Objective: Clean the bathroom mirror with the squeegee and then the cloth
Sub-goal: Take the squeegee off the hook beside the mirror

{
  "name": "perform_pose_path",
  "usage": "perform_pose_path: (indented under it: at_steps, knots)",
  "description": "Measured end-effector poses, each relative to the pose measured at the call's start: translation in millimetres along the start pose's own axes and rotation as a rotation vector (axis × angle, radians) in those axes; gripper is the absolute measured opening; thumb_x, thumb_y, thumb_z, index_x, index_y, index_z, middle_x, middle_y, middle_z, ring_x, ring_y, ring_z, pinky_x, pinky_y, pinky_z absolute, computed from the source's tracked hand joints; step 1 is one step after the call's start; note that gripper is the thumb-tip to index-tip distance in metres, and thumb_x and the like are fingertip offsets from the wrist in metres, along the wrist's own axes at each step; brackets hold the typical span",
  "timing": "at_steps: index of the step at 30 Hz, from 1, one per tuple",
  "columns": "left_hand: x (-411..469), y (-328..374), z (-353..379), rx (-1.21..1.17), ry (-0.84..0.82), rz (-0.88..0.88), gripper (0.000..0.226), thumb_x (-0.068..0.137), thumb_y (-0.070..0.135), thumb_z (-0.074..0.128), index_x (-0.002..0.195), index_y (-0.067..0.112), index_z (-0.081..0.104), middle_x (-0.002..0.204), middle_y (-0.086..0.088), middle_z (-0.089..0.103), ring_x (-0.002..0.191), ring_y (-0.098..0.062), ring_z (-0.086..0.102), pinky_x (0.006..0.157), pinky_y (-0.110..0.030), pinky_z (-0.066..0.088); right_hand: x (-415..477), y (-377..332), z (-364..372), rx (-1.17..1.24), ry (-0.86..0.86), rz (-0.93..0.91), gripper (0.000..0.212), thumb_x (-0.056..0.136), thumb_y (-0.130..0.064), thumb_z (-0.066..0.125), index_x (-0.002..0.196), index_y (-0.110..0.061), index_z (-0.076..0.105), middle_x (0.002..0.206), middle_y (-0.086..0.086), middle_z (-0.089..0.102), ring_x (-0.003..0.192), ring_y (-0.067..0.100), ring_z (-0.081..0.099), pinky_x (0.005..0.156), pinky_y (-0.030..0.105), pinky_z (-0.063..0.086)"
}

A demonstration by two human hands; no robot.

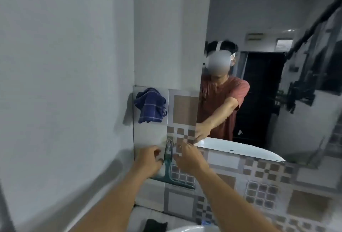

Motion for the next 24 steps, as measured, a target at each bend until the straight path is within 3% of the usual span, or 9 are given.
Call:
perform_pose_path:
  at_steps: [4,7,12,15,20,24]
  knots:
    - [12.4,-14.0,23.6,-0.079,0.054,-0.074,0.029,0.082,0.019,0.080,0.105,0.028,0.066,0.100,0.012,0.069,0.094,-0.012,0.067,0.090,-0.034,0.057,17.8,4.7,30.1,0.126,0.049,0.085,0.031,0.102,-0.016,0.051,0.133,-0.019,0.047,0.121,0.006,0.066,0.101,0.022,0.067,0.088,0.038,0.059]
    - [18.6,-14.9,37.7,-0.185,0.100,-0.077,0.023,0.085,0.015,0.077,0.097,0.028,0.063,0.093,0.014,0.068,0.088,-0.008,0.066,0.081,-0.023,0.055,27.3,10.9,48.5,0.167,0.134,0.083,0.015,0.105,-0.015,0.047,0.119,-0.019,0.047,0.098,0.000,0.065,0.080,0.016,0.065,0.074,0.038,0.061]
    - [20.5,-18.4,48.4,-0.320,0.184,-0.081,0.027,0.085,0.001,0.074,0.098,0.021,0.063,0.090,0.014,0.066,0.083,-0.001,0.064,0.063,-0.007,0.049,26.9,16.1,68.4,0.248,0.233,0.091,0.019,0.102,-0.007,0.042,0.115,-0.022,0.041,0.088,0.002,0.064,0.072,0.020,0.062,0.062,0.044,0.055]
    - [19.2,-20.9,52.1,-0.372,0.216,-0.046,0.027,0.084,-0.002,0.073,0.096,0.020,0.062,0.092,0.011,0.067,0.086,-0.005,0.065,0.067,-0.005,0.050,27.2,17.3,73.1,0.312,0.277,0.098,0.018,0.103,-0.010,0.043,0.106,-0.027,0.041,0.089,0.000,0.066,0.074,0.016,0.063,0.059,0.037,0.055]
    - [21.0,-18.6,50.0,-0.388,0.254,0.034,0.030,0.084,-0.003,0.072,0.092,0.024,0.061,0.093,0.011,0.068,0.090,-0.006,0.065,0.076,-0.015,0.056,29.0,16.1,72.3,0.396,0.327,0.081,0.024,0.100,-0.006,0.053,0.106,-0.029,0.050,0.100,-0.007,0.065,0.090,0.008,0.063,0.078,0.035,0.060]
    - [17.9,-11.5,39.0,-0.371,0.296,0.103,0.033,0.084,-0.005,0.071,0.094,0.026,0.061,0.093,0.016,0.068,0.090,0.000,0.064,0.076,-0.012,0.052,29.9,10.6,60.4,0.423,0.372,0.044,0.023,0.100,-0.007,0.058,0.103,-0.029,0.054,0.101,-0.012,0.064,0.091,0.001,0.060,0.074,0.014,0.052]
Point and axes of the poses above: each hand's wrist, its own x-axis towards the middle knuckle, its own z-axis out of the palm, y = z × x, the point moved 1 cm from there along x, towards the middle knuckle
